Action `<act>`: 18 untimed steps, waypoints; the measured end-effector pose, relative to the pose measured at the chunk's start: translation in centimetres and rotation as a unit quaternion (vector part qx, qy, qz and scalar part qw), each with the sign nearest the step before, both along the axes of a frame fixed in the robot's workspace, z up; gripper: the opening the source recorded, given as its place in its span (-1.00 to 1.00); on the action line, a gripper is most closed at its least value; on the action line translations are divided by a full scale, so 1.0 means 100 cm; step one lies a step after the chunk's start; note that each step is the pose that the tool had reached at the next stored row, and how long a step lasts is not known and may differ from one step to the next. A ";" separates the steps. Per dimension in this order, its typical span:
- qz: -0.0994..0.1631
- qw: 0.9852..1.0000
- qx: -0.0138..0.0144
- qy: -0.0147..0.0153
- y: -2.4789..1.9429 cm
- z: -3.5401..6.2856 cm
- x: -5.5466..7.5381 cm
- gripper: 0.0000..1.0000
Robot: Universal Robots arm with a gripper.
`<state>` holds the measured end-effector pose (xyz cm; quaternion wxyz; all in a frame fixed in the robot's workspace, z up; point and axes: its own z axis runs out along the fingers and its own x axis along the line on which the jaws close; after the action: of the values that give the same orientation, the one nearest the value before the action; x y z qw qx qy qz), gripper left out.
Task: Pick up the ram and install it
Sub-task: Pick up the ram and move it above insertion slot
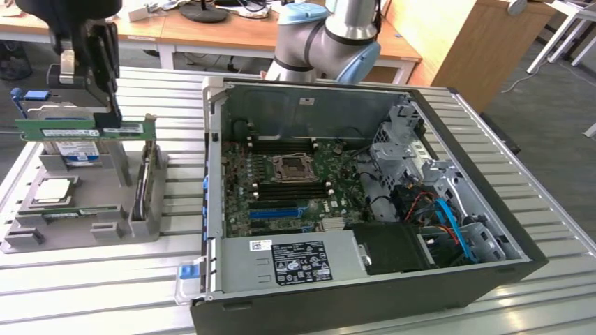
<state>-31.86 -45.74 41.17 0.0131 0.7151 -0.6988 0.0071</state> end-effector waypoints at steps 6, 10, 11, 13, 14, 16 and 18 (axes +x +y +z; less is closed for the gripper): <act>0.000 1.000 0.000 0.000 0.0000 0.0000 0.013 -0.76; 0.000 1.000 0.000 0.000 0.0000 0.0001 0.022 -0.76; 0.000 1.000 0.000 0.000 0.0000 0.0001 0.025 -0.76; 0.000 1.000 0.000 0.000 0.0000 0.0001 0.030 -0.76; 0.000 1.000 0.000 0.000 0.0000 0.0002 0.032 -0.76; 0.000 1.000 0.000 0.000 0.0000 0.0002 0.037 -0.76; 0.000 1.000 0.000 0.001 0.0000 0.0003 0.042 -0.76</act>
<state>-27.70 -45.74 41.19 0.0135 0.7152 -0.6988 0.0067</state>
